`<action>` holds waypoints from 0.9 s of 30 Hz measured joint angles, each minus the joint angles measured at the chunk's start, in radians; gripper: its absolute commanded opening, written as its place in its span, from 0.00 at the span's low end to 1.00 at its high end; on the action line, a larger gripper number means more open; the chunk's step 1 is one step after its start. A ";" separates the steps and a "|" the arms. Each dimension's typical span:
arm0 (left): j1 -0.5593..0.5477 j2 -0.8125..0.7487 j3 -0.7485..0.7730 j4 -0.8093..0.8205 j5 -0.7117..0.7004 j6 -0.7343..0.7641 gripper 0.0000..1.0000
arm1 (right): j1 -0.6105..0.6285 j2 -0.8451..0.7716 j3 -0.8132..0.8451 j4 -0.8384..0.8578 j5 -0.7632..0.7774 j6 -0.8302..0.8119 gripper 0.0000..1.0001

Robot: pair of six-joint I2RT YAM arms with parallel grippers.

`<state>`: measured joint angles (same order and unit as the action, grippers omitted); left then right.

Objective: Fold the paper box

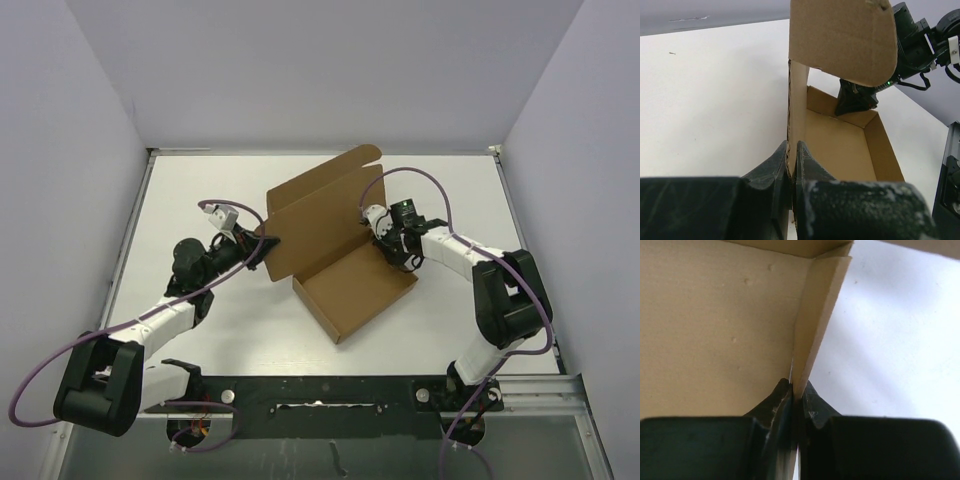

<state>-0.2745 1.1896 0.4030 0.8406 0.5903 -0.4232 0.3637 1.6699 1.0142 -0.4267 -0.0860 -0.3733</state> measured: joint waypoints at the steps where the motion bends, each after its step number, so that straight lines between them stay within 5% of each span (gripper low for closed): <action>1: 0.000 0.000 0.000 0.000 0.003 0.000 0.00 | 0.000 0.000 0.000 0.003 0.002 0.005 0.00; 3: -0.002 0.003 0.001 0.000 0.010 0.001 0.00 | -0.002 0.000 0.000 0.013 0.006 0.014 0.01; 7: -0.001 0.006 0.004 0.000 0.012 0.008 0.00 | -0.009 -0.005 0.000 0.010 -0.008 0.012 0.40; 12: 0.015 0.041 0.053 0.000 0.027 0.023 0.00 | -0.054 -0.051 -0.003 -0.016 -0.090 -0.002 0.61; 20: 0.095 0.188 0.177 0.008 0.149 0.013 0.01 | -0.211 -0.226 -0.018 -0.049 -0.331 -0.024 0.67; 27: 0.193 0.420 0.374 0.025 0.268 -0.101 0.40 | -0.301 -0.290 -0.027 -0.053 -0.497 -0.023 0.68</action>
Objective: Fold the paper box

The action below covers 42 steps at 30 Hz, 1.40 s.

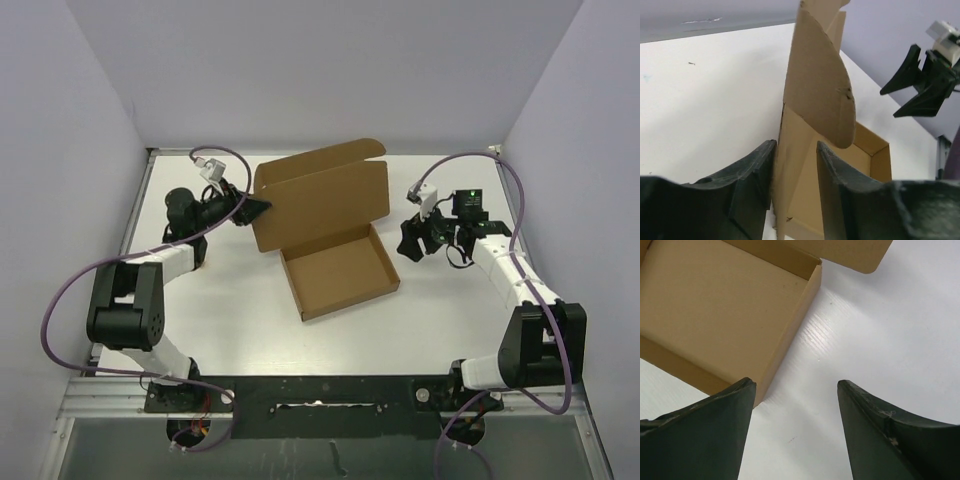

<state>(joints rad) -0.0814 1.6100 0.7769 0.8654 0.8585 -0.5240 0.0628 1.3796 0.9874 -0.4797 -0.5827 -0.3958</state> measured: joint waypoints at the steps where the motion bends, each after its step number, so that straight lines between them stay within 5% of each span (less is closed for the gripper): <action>1: 0.007 0.022 0.021 -0.005 0.006 -0.013 0.41 | -0.008 0.000 -0.004 -0.002 -0.012 0.001 0.68; 12: 0.099 0.025 0.228 -0.386 -0.093 0.013 0.52 | -0.048 0.002 -0.008 -0.015 -0.094 0.011 0.69; 21: 0.248 -0.414 0.053 -0.667 -0.217 0.063 0.78 | -0.096 -0.010 -0.022 -0.013 -0.225 0.035 0.69; 26: 0.279 -0.591 -0.053 -0.793 -0.238 0.051 0.81 | -0.116 -0.064 -0.032 -0.005 -0.280 0.044 0.76; 42: 0.306 -0.713 -0.099 -1.291 -0.484 0.164 0.77 | -0.233 0.018 -0.001 -0.076 -0.511 0.038 0.77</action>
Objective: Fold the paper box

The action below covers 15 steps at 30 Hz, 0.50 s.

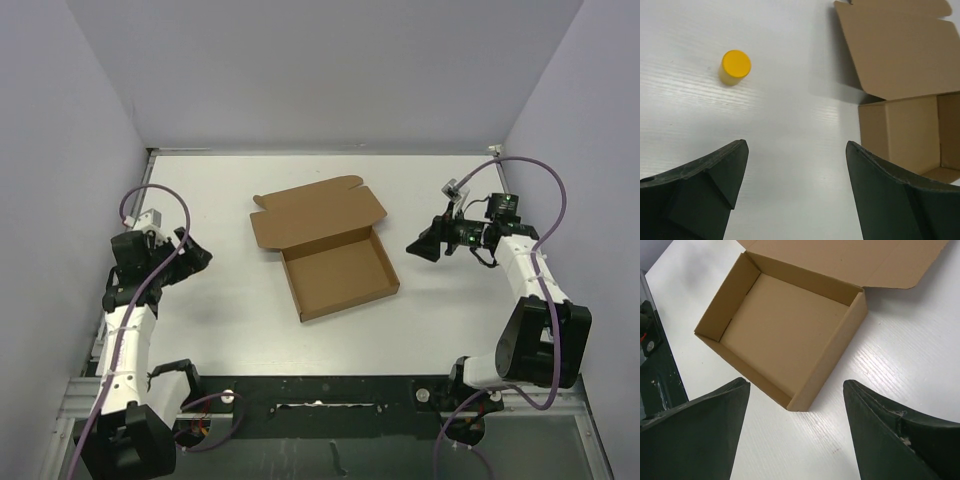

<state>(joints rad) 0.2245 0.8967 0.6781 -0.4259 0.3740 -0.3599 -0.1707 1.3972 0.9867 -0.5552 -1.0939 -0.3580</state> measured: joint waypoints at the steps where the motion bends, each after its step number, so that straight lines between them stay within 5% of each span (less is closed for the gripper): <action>1: 0.000 -0.001 -0.003 -0.014 -0.023 0.004 0.76 | -0.007 0.000 -0.003 0.000 -0.004 0.000 0.77; 7: 0.000 0.027 -0.010 -0.034 -0.121 0.034 0.75 | -0.009 0.000 -0.006 0.005 -0.029 0.011 0.77; 15: -0.120 0.366 0.121 -0.076 -0.375 0.040 0.69 | -0.005 0.002 -0.006 0.009 -0.029 0.023 0.77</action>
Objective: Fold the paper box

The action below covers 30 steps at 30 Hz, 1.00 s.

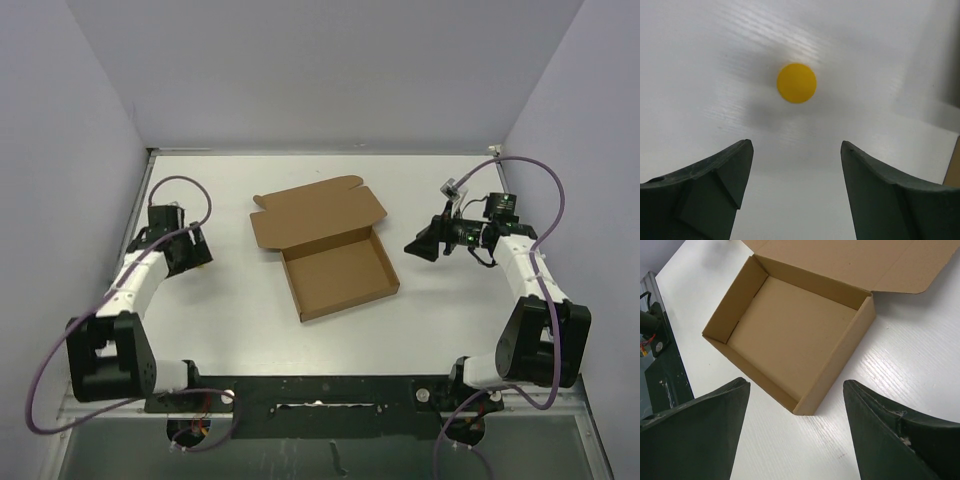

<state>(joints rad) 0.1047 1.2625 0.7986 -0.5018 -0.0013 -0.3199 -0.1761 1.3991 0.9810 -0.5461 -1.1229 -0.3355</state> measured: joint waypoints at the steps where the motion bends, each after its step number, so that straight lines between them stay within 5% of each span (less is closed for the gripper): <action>1: -0.031 0.055 0.042 -0.011 -0.040 -0.004 0.69 | 0.000 0.000 0.000 0.000 0.000 0.000 0.77; 4: -0.094 0.177 0.151 -0.031 -0.133 -0.013 0.58 | 0.001 0.000 0.000 0.004 0.000 0.003 0.77; 13: -0.115 0.349 0.257 -0.053 -0.283 -0.021 0.49 | 0.001 0.001 0.000 0.014 0.001 0.003 0.77; 21: -0.090 0.389 0.271 -0.052 -0.258 -0.033 0.14 | 0.001 0.005 0.000 0.014 0.002 0.003 0.77; 30: -0.080 0.389 0.272 -0.047 -0.229 -0.031 0.00 | 0.001 0.005 0.000 0.014 0.003 0.003 0.77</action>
<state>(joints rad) 0.0242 1.6516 1.0710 -0.5484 -0.2302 -0.3504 -0.1753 1.4044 0.9810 -0.5316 -1.1198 -0.3325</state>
